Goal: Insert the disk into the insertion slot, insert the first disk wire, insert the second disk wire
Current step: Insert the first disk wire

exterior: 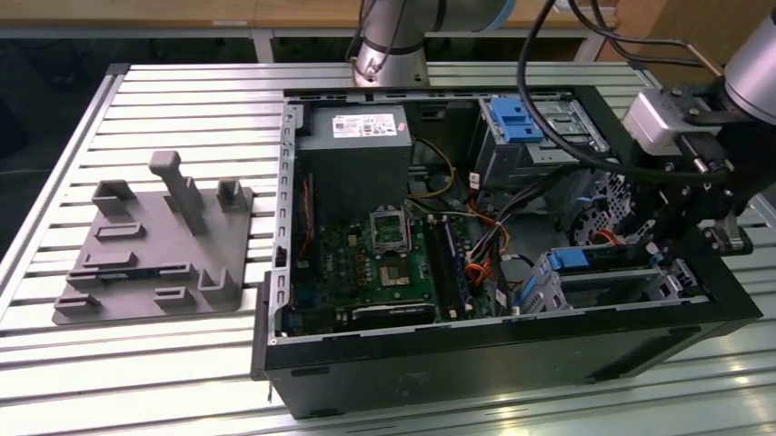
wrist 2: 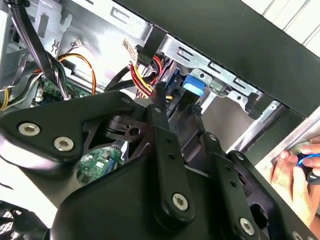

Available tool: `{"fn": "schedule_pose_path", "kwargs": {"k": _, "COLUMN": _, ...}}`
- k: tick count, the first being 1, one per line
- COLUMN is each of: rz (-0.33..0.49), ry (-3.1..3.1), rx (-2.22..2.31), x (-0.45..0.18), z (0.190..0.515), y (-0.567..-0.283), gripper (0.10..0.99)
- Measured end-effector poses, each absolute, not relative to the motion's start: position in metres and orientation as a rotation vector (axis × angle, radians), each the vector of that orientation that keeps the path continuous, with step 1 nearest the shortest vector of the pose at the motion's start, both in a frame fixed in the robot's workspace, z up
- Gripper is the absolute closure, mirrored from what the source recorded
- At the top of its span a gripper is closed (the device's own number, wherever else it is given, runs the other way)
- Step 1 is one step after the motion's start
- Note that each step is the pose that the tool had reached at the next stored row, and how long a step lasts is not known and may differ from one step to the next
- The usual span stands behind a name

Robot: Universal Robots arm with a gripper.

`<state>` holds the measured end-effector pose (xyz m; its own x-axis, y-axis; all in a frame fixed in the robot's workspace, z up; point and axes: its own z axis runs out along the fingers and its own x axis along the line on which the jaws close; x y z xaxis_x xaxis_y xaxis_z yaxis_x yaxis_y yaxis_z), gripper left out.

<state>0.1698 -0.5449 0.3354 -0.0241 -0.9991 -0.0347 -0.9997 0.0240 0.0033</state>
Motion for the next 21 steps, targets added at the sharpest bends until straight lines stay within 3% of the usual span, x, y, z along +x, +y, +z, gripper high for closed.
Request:
{"fn": "schedule_pose_path", "kwargs": {"k": 12, "rz": 0.039, "ry": 2.241, "rx": -2.171, "x": 0.170, "z": 0.365, "y": -0.527, "gripper": 0.729}}
{"fn": "schedule_pose_path", "kwargs": {"k": 21, "rz": 0.039, "ry": 2.243, "rx": -2.169, "x": 0.170, "z": 0.366, "y": -0.522, "gripper": 0.729}}
